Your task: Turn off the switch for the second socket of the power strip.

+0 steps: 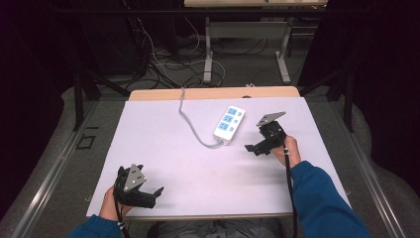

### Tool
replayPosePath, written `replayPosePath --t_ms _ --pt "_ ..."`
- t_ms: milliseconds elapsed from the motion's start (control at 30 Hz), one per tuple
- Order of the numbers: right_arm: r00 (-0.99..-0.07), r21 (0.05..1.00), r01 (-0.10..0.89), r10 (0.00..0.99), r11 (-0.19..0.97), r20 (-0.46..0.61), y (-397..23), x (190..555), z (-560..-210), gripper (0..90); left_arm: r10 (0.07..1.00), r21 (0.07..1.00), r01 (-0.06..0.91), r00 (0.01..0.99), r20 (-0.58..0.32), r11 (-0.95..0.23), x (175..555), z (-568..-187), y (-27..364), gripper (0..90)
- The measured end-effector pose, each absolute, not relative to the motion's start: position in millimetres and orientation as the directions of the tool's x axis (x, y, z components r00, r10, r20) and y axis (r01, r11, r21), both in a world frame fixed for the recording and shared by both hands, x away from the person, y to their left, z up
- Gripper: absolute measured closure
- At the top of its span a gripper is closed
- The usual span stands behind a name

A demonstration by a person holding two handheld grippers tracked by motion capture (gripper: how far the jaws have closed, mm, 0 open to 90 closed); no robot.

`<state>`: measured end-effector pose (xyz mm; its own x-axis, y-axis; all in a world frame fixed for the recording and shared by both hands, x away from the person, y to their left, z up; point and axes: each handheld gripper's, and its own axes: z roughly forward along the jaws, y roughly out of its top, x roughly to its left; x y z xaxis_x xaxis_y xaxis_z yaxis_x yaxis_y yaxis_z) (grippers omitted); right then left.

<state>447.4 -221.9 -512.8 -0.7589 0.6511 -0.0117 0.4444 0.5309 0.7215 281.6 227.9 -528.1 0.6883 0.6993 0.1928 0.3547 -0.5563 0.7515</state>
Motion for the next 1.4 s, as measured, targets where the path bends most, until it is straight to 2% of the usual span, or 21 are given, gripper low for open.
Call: replayPosePath --t_ms 133,467,833,1400 --pt "-0.76 0.728 0.454 0.65 0.514 0.015 -220 454 -510 0.0 0.698 0.749 0.36 0.692 0.186 -0.556 282 -529 229 0.2" --pt "-0.762 0.748 0.414 0.648 0.519 -0.028 -210 468 -506 0.0 0.695 0.75 0.354 0.693 0.191 -0.559 281 -528 228 0.2" --pt "-0.767 0.753 0.408 0.641 0.516 -0.023 -202 479 -503 0.0 0.693 0.75 0.348 0.693 0.198 -0.563 281 -527 228 0.2" --pt "-0.727 0.77 0.447 0.686 0.455 0.018 -197 508 -509 0.0 0.688 0.743 0.356 0.7 0.189 -0.567 282 -529 227 0.2"
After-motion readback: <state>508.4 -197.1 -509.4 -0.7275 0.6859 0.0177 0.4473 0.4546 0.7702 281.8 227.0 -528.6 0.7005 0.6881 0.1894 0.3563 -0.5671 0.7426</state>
